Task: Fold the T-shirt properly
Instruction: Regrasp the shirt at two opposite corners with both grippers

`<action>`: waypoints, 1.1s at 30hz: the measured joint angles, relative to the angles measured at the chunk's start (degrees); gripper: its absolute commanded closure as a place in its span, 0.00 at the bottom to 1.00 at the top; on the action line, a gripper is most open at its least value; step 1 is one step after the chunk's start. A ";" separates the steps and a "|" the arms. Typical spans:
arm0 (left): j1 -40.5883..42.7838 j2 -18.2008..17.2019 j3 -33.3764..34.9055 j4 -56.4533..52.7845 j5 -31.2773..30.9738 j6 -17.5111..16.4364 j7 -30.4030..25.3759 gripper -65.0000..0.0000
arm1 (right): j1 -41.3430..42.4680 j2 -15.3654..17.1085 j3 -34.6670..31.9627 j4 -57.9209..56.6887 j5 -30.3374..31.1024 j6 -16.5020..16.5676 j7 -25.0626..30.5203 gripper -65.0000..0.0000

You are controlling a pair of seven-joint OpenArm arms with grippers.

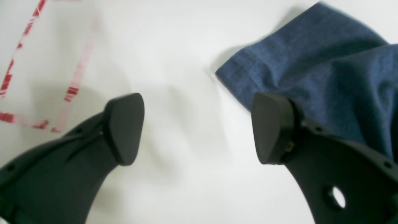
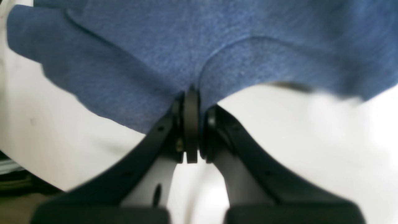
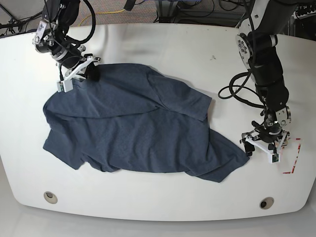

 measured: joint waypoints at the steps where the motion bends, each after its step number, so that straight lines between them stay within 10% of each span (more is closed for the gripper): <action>1: -0.07 0.04 0.09 0.00 -0.07 -0.02 -0.07 0.22 | -0.48 0.22 0.02 0.52 0.22 0.02 0.26 1.00; 29: -2.51 2.69 0.09 -15.41 -0.70 0.24 -10.88 0.23 | -6.38 1.57 11.04 7.26 0.52 7.93 -4.26 1.00; 33: -2.51 4.48 0.00 -15.58 -0.96 0.39 -11.80 0.42 | -6.34 2.45 12.96 7.26 0.20 9.44 -5.64 1.00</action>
